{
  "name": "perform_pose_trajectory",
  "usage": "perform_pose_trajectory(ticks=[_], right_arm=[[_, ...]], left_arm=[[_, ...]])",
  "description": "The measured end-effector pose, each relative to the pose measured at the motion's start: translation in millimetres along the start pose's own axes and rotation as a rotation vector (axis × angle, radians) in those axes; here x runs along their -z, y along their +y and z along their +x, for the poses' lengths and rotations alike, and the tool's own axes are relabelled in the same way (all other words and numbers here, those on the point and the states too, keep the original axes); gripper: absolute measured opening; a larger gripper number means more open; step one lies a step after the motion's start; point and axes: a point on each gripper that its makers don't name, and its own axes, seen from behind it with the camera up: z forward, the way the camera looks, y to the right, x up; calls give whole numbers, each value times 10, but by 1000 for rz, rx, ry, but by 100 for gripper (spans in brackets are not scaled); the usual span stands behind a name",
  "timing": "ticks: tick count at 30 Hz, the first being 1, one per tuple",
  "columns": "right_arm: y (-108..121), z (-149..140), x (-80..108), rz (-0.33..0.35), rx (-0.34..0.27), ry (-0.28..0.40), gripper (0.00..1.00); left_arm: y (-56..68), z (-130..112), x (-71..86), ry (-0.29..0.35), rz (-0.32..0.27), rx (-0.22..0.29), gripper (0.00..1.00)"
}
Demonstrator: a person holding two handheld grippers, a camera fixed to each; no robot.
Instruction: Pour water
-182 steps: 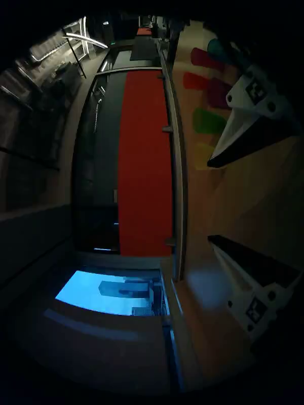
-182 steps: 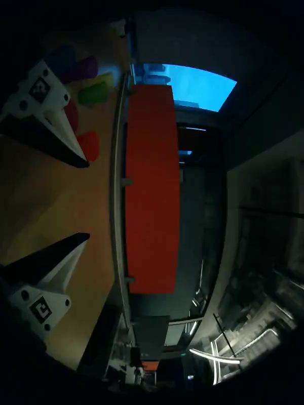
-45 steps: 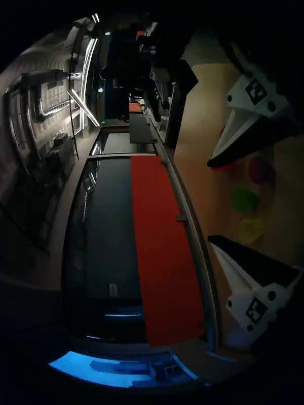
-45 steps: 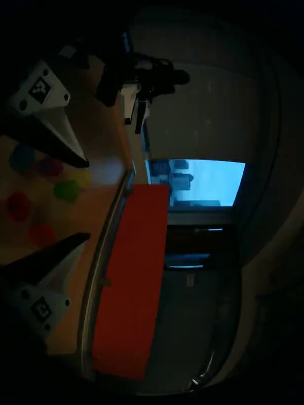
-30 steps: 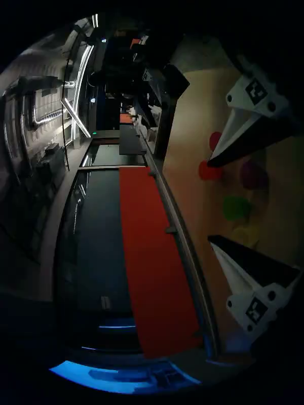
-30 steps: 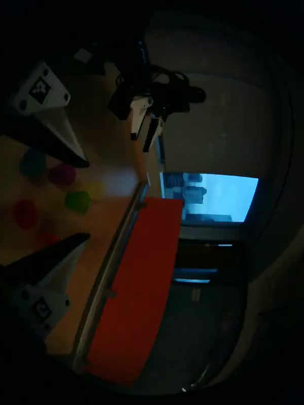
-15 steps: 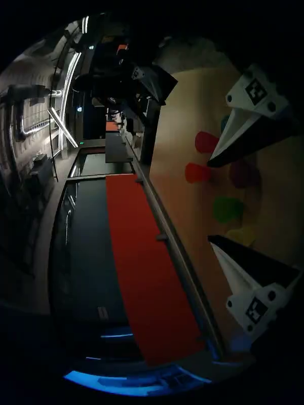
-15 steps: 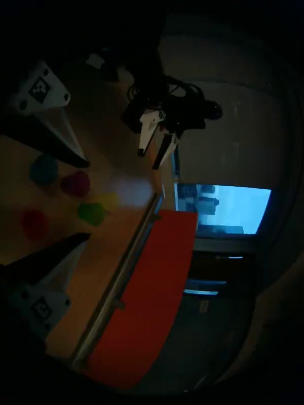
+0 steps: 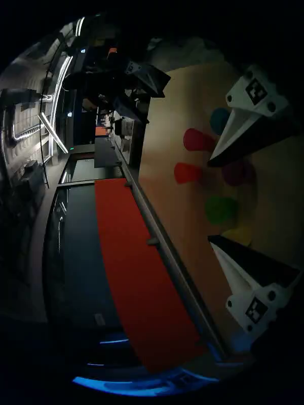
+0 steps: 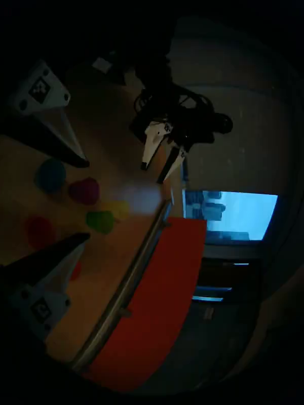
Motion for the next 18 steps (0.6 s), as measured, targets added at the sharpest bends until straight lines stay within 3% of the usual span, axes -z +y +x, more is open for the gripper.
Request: perform_pose_trajectory(ticks=[18], right_arm=[[-140, -340, -130, 36, -17, -44, 98]], left_arm=[[12, -318, -377, -76, -32, -24, 99]])
